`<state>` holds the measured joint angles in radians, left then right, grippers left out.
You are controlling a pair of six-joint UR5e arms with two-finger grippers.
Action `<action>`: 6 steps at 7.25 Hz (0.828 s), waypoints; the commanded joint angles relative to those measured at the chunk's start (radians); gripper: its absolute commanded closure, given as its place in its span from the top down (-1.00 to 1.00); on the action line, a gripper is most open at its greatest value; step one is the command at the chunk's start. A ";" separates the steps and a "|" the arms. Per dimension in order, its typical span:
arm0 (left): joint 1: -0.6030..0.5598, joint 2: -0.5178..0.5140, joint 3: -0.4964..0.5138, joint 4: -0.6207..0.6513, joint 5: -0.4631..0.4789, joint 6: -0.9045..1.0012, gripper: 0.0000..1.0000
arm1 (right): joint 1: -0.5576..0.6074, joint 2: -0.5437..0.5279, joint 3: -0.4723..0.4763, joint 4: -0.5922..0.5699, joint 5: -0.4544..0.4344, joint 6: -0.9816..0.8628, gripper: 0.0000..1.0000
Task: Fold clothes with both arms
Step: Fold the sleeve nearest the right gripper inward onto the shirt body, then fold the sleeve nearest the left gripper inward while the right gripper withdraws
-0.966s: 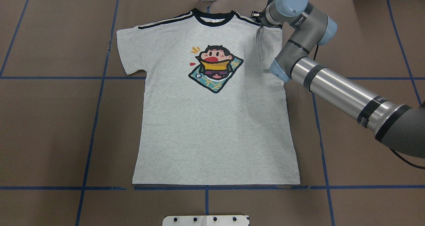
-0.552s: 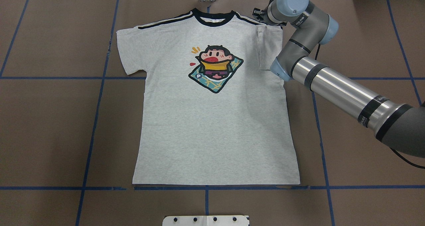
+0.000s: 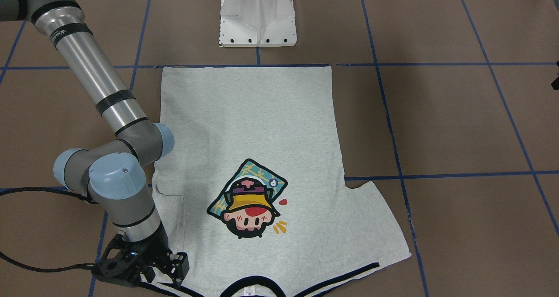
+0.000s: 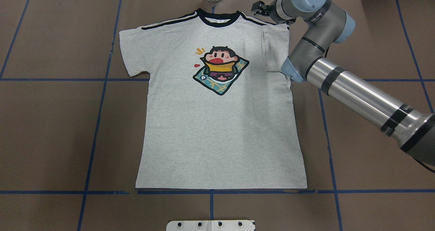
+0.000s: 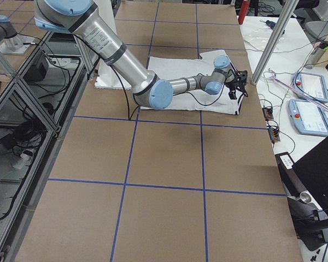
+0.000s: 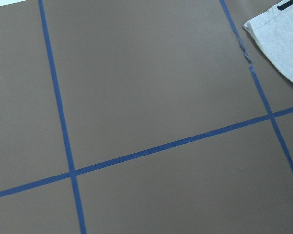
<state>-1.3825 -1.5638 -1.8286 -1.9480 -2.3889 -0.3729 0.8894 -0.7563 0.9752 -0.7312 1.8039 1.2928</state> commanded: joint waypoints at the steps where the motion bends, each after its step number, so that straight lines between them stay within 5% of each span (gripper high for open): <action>1: 0.104 -0.159 0.133 -0.034 -0.001 -0.208 0.99 | 0.006 -0.203 0.350 -0.126 0.104 0.005 1.00; 3: 0.219 -0.325 0.268 -0.051 0.007 -0.369 0.98 | 0.008 -0.378 0.619 -0.216 0.149 0.006 1.00; 4: 0.253 -0.444 0.422 -0.104 0.005 -0.426 0.98 | 0.010 -0.458 0.716 -0.230 0.178 0.008 1.00; 6: 0.287 -0.569 0.695 -0.390 0.026 -0.600 0.85 | 0.035 -0.563 0.825 -0.228 0.236 0.006 1.00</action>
<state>-1.1145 -2.0522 -1.2974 -2.1734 -2.3773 -0.8692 0.9106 -1.2531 1.7294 -0.9571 2.0106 1.2996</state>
